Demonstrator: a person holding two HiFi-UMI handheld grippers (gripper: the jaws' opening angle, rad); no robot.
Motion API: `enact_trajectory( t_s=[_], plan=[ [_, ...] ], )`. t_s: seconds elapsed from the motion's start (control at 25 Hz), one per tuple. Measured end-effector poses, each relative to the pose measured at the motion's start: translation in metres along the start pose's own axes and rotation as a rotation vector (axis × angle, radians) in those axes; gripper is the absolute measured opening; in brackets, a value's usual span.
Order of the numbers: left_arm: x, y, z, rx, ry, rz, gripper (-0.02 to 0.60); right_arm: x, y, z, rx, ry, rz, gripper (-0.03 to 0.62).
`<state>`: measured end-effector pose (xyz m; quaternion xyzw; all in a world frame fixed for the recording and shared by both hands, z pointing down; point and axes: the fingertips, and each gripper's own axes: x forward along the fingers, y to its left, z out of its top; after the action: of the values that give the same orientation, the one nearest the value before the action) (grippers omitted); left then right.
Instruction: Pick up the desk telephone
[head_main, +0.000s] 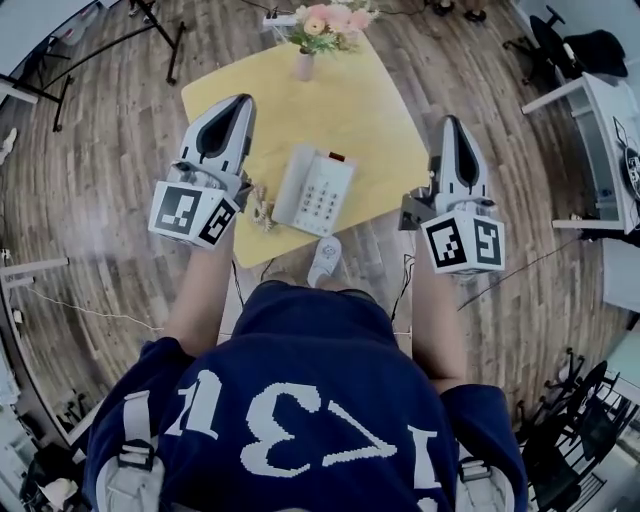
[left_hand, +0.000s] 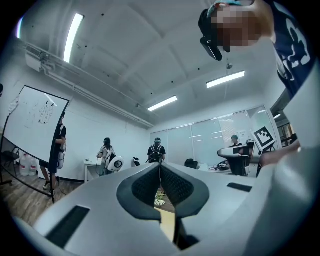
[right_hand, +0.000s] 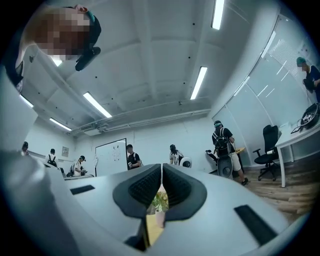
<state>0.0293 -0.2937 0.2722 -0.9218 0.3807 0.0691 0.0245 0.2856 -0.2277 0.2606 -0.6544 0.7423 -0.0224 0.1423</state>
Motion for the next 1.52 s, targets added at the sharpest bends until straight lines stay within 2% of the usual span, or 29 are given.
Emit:
enact_trajectory(
  t_s=[0.32,0.6,0.84,1.04,1.12,1.2,1.28,1.4,1.52],
  plan=[
    [0.014,0.006,-0.022,-0.015,0.042,0.044,0.017,0.021,-0.016,-0.030,0.033,0.069,0.029,0.032],
    [0.024,0.015,-0.057,-0.061,0.090,0.006,0.017,0.031,-0.020,-0.069,0.035,0.138,-0.008,0.032],
    [0.025,0.017,-0.115,-0.127,0.195,-0.040,0.017,0.031,-0.021,-0.129,0.079,0.271,-0.061,0.032],
    [0.018,0.008,-0.180,-0.174,0.341,-0.086,0.025,0.022,-0.016,-0.200,0.183,0.432,-0.052,0.034],
    [0.017,0.003,-0.206,-0.238,0.410,-0.116,0.122,0.012,-0.014,-0.228,0.195,0.496,-0.041,0.034],
    [0.015,-0.002,-0.227,-0.304,0.469,-0.143,0.157,0.002,-0.014,-0.251,0.186,0.544,-0.042,0.034],
    [0.012,-0.006,-0.245,-0.335,0.521,-0.160,0.187,-0.007,-0.016,-0.273,0.192,0.592,-0.048,0.040],
    [0.003,-0.011,-0.273,-0.379,0.601,-0.174,0.243,-0.023,-0.011,-0.304,0.233,0.676,-0.050,0.131],
    [-0.007,-0.018,-0.295,-0.437,0.673,-0.202,0.276,-0.039,-0.001,-0.332,0.307,0.760,-0.023,0.181]
  ],
)
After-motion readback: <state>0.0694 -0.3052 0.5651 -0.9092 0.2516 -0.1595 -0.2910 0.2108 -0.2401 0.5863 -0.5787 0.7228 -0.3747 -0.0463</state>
